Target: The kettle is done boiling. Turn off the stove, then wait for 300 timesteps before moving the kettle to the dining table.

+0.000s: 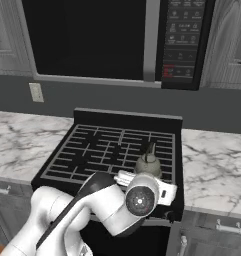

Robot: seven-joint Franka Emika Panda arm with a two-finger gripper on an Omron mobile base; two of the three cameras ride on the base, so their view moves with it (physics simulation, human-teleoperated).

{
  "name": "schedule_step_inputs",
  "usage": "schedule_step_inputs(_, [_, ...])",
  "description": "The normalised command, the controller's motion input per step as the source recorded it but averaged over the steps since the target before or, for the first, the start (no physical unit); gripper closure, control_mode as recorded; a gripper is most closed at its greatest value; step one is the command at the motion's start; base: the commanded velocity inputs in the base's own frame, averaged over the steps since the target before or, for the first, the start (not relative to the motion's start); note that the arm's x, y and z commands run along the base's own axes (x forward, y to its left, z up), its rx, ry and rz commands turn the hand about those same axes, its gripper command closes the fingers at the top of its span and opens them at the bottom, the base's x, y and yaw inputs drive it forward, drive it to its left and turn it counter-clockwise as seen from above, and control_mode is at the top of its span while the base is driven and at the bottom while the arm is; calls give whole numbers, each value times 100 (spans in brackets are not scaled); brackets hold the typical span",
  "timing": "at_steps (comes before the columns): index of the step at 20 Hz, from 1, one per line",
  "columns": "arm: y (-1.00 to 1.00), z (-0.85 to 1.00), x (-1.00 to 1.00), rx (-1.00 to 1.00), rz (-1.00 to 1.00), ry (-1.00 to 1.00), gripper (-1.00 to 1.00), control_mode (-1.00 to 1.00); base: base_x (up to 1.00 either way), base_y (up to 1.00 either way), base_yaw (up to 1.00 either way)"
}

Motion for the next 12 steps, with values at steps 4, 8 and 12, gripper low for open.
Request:
schedule_step_inputs(4, [-42,-41,0,0,0,-11,-100,-100,0,0,0])
schedule_step_inputs(8, [-42,-41,0,0,0,-12,-100,-100,0,0,0])
schedule_step_inputs(12, [-40,-36,-5,0,0,-12,-100,-100,0,0,0])
